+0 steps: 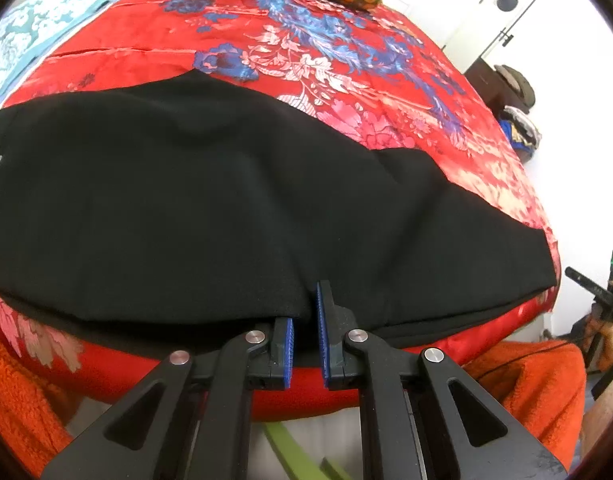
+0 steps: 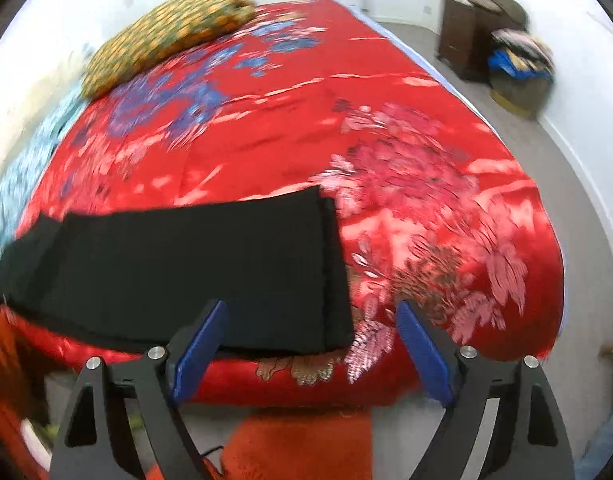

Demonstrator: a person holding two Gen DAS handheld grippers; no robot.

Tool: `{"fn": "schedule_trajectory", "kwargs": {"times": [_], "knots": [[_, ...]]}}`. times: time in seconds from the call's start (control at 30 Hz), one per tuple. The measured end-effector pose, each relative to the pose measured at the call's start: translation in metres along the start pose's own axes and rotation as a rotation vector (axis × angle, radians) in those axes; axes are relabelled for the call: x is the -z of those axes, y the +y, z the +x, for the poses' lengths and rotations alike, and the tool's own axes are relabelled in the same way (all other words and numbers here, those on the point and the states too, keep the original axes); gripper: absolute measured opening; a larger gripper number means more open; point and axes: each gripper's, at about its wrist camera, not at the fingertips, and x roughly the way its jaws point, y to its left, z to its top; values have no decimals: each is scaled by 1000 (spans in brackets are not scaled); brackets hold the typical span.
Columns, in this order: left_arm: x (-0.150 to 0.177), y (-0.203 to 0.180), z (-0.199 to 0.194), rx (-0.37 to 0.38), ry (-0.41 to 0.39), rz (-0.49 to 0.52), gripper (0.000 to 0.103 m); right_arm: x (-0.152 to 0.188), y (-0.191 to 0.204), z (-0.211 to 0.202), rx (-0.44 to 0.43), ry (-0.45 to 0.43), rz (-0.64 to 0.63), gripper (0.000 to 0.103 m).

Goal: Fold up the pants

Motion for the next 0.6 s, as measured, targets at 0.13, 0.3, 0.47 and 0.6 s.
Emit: {"fn": "schedule_trajectory", "kwargs": {"times": [0.13,0.3,0.47,0.6], "knots": [[-3,1,-13,37,-42,-1,8,-10,6,26,37,76,-13,57],[6,-2,-22,17,-33,69,7,-2,20,63,155,288,-124,12],[15,4,-2,-7,58,47,6,3,26,67,201,325,-139,13],[14,-5,-12,-21,21,106,7,1,28,67,237,346,-149,14]]}}
